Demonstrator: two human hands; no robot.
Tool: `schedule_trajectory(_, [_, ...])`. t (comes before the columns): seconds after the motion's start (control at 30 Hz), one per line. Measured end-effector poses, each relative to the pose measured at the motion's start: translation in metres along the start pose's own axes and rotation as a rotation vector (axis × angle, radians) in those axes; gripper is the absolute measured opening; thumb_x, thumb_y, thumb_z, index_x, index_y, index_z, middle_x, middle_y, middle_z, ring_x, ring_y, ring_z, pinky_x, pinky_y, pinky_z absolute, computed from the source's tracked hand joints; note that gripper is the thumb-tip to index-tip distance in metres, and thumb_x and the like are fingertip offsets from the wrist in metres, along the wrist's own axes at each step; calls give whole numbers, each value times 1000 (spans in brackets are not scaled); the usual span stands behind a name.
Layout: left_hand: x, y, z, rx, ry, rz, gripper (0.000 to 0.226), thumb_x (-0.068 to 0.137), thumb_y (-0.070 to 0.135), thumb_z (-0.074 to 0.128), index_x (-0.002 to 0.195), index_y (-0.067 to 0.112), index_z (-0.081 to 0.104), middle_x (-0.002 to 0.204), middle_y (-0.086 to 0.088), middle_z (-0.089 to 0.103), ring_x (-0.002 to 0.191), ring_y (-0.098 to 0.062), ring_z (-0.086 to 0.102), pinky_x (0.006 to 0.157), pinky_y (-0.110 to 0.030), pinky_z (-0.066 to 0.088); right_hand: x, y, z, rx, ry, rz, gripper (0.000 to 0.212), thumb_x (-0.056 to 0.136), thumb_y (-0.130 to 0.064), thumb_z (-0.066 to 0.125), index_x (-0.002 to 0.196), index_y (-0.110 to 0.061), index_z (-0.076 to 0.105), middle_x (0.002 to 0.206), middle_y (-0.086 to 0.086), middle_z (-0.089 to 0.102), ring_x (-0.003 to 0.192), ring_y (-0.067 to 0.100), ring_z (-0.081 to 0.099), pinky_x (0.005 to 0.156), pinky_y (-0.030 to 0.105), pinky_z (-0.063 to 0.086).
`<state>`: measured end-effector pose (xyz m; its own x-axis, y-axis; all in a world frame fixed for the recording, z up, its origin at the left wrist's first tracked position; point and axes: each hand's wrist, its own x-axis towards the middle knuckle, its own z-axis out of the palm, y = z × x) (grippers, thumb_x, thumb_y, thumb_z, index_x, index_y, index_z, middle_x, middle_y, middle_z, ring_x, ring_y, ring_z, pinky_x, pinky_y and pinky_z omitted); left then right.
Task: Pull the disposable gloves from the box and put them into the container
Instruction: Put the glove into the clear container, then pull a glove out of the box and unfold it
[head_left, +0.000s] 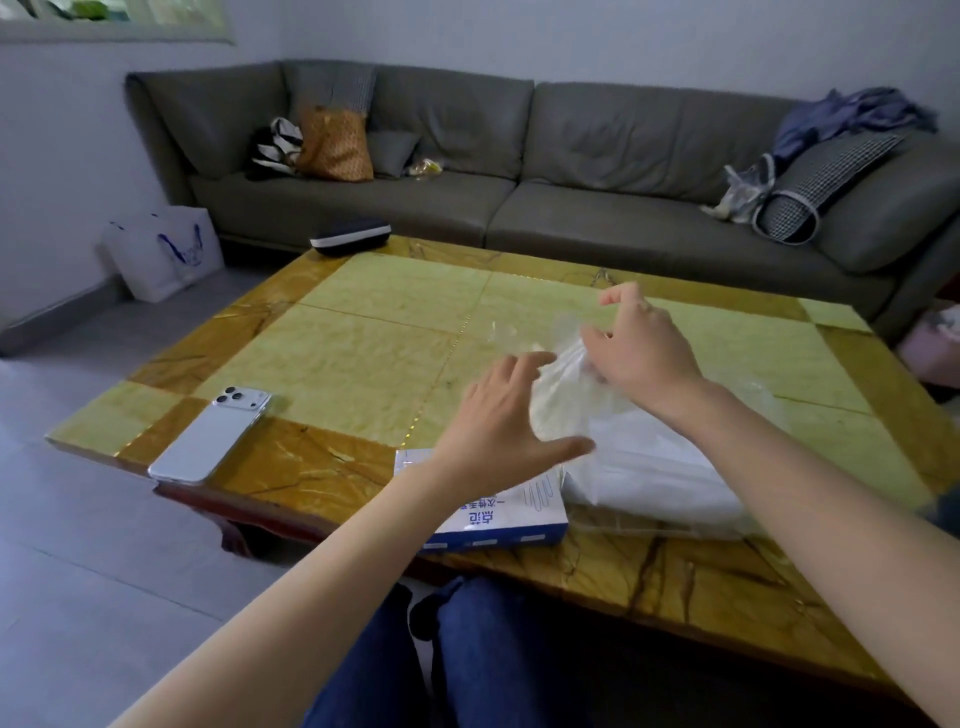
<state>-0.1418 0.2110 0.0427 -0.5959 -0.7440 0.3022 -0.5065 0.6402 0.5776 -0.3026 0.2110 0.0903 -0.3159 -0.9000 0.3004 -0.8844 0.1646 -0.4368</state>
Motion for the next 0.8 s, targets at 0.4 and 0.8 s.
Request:
schedule_trajectory(0.4, [2, 39, 14, 34, 34, 40, 88, 75, 57, 61, 146, 28, 19, 142, 6, 38, 126, -15, 40, 100, -32, 34, -11, 3, -5, 222, -77, 152, 43, 94, -9, 50, 135, 1, 40, 123, 19, 58, 96, 26, 62, 68, 24, 47])
schedule_trajectory(0.8, [25, 24, -14, -76, 58, -93, 15, 89, 2, 56, 96, 12, 66, 87, 1, 68, 79, -15, 63, 73, -29, 53, -18, 35, -17, 629, -323, 125, 29, 99, -1, 35, 114, -13, 56, 107, 9, 62, 85, 14, 63, 69, 22, 53])
